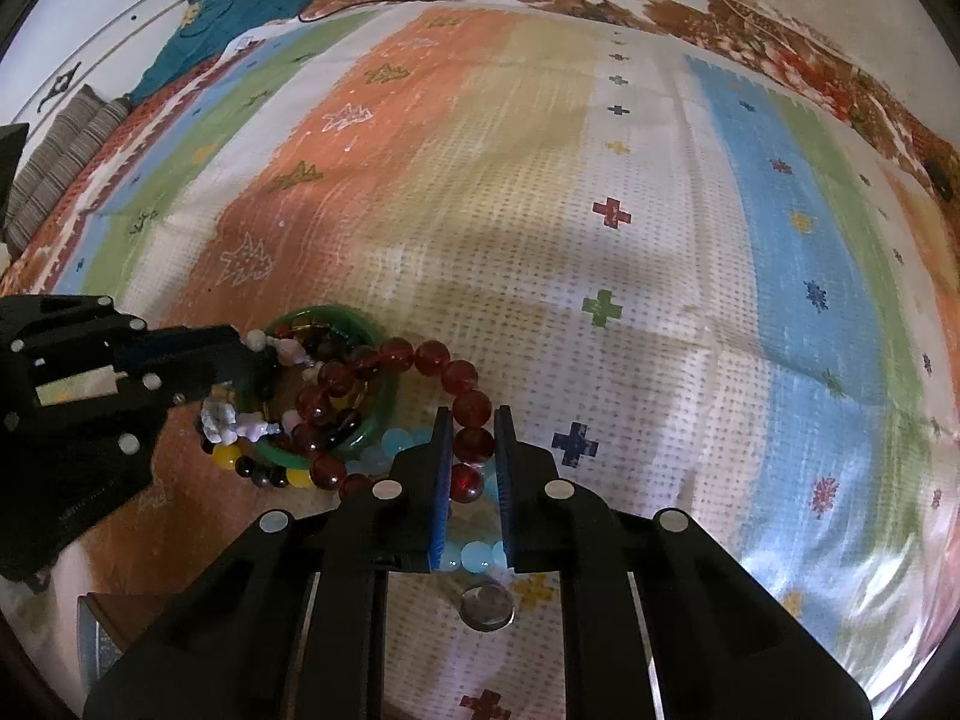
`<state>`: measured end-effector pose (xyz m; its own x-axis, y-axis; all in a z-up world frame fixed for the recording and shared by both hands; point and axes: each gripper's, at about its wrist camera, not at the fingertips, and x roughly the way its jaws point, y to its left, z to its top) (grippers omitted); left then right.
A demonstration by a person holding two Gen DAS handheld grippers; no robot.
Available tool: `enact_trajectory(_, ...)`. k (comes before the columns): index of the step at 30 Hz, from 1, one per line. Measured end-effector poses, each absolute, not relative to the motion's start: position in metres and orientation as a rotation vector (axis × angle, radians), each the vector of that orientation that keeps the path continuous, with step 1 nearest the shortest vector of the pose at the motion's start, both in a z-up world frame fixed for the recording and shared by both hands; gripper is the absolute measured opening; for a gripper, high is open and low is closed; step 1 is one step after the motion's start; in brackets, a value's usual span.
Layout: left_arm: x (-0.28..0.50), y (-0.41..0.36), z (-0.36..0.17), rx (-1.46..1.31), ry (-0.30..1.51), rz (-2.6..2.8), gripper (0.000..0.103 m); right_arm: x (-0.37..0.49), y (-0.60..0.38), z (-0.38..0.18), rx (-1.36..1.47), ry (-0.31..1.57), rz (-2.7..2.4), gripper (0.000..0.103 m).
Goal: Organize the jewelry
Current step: 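Lift the red bead bracelet with the right gripper while the left gripper holds the pile down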
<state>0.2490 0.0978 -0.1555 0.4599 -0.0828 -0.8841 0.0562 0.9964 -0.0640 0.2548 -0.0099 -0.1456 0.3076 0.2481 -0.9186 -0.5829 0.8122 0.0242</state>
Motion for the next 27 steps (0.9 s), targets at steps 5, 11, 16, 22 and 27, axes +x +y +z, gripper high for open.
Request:
enact_trajectory(5,0.247,0.095,-0.154,-0.007,1.087,-0.089,0.008,0.252,-0.01,-0.142,-0.342,1.121,0.568,0.014)
enact_trajectory(11,0.244,0.094,-0.143,-0.015,1.057,-0.088,0.008,0.249,-0.011,-0.131,-0.344,1.091,0.572,0.014)
enact_trajectory(16,0.236,0.088,-0.132,-0.028,1.043,-0.102,0.008,0.243,-0.012,-0.123,-0.357,1.074,0.571,0.014)
enact_trajectory(22,0.227,0.081,-0.117,-0.038,1.029,-0.073,0.008,0.234,-0.018,-0.105,-0.351,1.036,0.569,0.014)
enact_trajectory(27,0.22,0.075,-0.105,-0.04,0.999,-0.081,0.008,0.226,-0.024,-0.095,-0.349,1.016,0.563,0.014)
